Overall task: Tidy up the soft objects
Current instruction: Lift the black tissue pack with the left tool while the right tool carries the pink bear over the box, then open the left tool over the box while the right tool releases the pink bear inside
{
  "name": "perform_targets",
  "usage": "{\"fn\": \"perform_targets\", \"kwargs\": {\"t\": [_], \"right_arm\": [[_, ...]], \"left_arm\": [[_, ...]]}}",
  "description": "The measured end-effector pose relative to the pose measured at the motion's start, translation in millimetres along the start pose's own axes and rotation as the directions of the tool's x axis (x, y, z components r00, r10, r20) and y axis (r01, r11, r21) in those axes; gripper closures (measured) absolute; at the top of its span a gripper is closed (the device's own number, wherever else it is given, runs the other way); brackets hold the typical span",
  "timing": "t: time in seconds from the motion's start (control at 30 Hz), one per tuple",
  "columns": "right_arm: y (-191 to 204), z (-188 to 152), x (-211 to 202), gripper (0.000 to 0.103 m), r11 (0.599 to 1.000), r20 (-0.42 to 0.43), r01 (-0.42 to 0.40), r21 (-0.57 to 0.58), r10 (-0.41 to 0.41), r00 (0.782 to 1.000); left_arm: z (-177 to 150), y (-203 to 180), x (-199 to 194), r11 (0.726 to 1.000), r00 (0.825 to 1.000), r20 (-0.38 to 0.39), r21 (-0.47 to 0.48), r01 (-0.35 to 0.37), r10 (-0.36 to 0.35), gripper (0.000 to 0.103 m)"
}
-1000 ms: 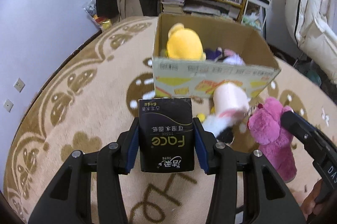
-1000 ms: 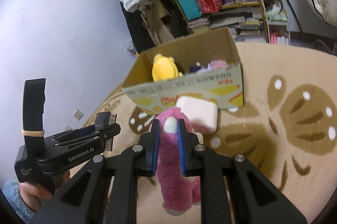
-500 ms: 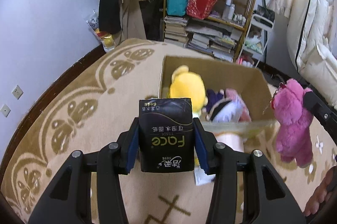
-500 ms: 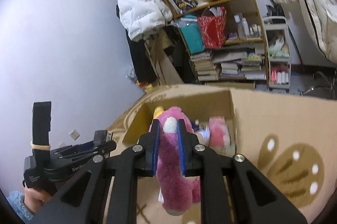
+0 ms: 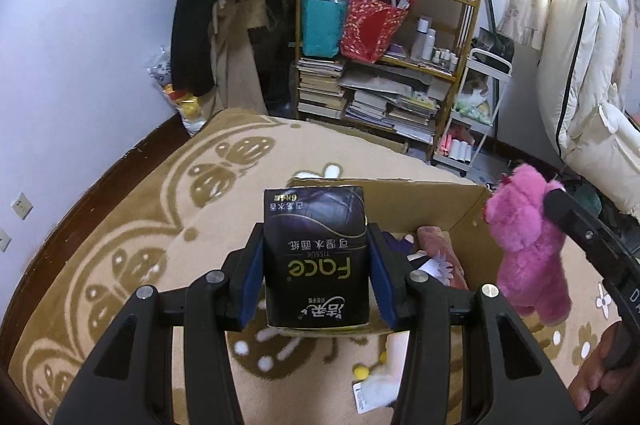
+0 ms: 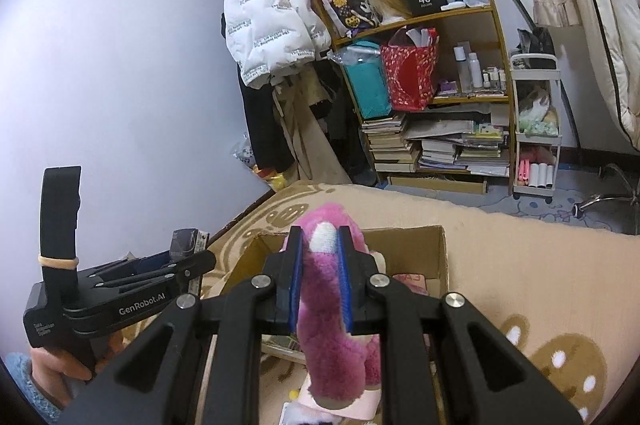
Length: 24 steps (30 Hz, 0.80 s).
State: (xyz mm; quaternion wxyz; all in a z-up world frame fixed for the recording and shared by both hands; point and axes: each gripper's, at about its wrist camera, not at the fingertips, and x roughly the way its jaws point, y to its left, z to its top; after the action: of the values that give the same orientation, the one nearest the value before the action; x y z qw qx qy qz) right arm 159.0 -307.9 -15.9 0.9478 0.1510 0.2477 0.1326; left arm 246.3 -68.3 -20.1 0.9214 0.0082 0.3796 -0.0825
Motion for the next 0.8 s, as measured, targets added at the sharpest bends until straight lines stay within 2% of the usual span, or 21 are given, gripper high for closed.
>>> {"fn": "perform_targets", "kwargs": {"t": [0.17, 0.27, 0.5, 0.6, 0.67, 0.7, 0.73, 0.8], "right_arm": [[-10.5, -4.6, 16.2, 0.086, 1.000, -0.029, 0.009, 0.024, -0.008, 1.000], [-18.1, -6.1, 21.2, 0.086, 0.999, -0.042, 0.011, 0.052, -0.008, 0.999], [-29.2, -9.7, 31.9, 0.085, 0.998, -0.092, 0.013, 0.063, -0.007, 0.996], [-30.1, -11.2, 31.6, 0.083, 0.998, -0.088, 0.020, 0.061, -0.015, 0.996], [-30.8, -11.5, 32.2, 0.082, 0.997, -0.091, 0.016, 0.071, -0.010, 0.996], [-31.6, -11.5, 32.7, 0.082, 0.997, -0.094, 0.017, 0.076, -0.010, 0.996], [-32.0, -11.6, 33.6, 0.082, 0.997, -0.101, 0.019, 0.081, -0.011, 0.995], [-32.4, -12.5, 33.1, 0.082, 0.995, -0.103, 0.027, 0.092, -0.017, 0.995]], "left_arm": [[-6.0, -10.3, 19.7, 0.999, 0.999, -0.034, 0.029, 0.024, -0.023, 0.057], [-11.1, -14.9, 37.6, 0.998, 0.995, -0.088, 0.048, 0.041, -0.037, 0.057], [-17.9, -13.6, 50.4, 0.998, 0.990, -0.131, 0.028, 0.047, -0.043, 0.057], [-19.3, -10.9, 52.4, 0.999, 0.988, -0.147, 0.011, 0.053, -0.050, 0.056], [-19.1, -10.2, 51.1, 0.999, 0.989, -0.145, 0.014, 0.041, -0.038, 0.051], [-18.8, -9.8, 49.5, 0.999, 0.990, -0.138, 0.015, 0.032, -0.029, 0.041], [-17.9, -9.0, 47.7, 1.000, 0.991, -0.133, 0.012, 0.021, -0.019, 0.026], [-15.6, -6.6, 43.8, 1.000, 0.992, -0.125, 0.005, -0.005, 0.005, 0.016]]}}
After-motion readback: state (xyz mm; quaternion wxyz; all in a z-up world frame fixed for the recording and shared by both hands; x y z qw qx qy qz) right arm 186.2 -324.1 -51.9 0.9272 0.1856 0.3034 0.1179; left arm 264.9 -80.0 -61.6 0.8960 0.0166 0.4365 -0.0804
